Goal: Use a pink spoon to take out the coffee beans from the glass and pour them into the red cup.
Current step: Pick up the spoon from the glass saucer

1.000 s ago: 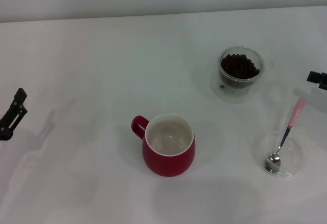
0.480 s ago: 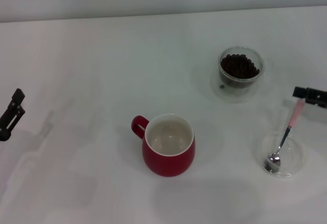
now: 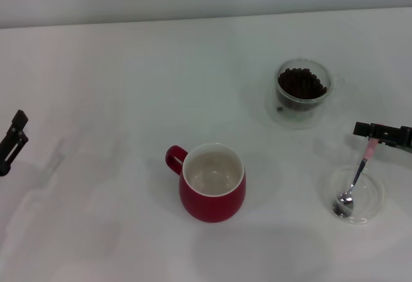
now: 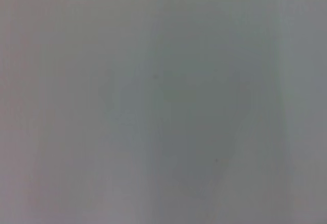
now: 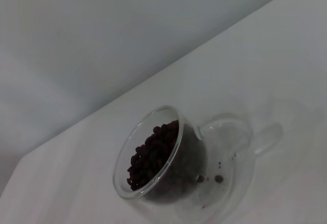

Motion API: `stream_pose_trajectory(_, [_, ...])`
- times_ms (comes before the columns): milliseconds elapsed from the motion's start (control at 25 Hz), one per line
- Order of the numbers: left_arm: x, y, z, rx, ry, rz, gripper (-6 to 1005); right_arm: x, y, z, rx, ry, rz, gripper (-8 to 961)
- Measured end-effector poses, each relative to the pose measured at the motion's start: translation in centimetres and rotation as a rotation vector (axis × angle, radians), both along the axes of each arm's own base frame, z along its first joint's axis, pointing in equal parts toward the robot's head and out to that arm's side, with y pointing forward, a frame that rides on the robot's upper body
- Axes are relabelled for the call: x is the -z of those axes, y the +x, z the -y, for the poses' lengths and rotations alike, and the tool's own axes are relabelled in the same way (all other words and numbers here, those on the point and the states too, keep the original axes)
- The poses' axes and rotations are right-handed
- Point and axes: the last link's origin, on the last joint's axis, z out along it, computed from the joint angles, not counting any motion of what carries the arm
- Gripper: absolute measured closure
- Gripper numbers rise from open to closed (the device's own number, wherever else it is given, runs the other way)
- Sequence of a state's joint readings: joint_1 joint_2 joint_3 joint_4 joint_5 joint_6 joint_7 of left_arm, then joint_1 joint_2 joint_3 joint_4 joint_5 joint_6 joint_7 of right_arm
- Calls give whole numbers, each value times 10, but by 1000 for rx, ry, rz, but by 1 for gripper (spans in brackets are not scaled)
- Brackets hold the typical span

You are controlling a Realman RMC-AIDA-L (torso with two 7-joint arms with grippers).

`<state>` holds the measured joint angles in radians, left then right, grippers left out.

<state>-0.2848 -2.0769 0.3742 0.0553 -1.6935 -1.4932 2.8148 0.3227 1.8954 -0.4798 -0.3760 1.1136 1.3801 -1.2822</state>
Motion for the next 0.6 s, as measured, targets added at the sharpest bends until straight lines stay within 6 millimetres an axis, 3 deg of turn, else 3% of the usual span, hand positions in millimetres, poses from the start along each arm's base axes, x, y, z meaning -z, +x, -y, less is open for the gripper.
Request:
stream_pose_trajectory(400, [0, -3, 2, -15, -2, -9, 235, 2, 0, 1, 2, -5, -3, 226])
stream_pose_trajectory(600, [1, -3, 2, -14, -4, -9, 236, 4, 0, 0, 6, 0, 0, 392])
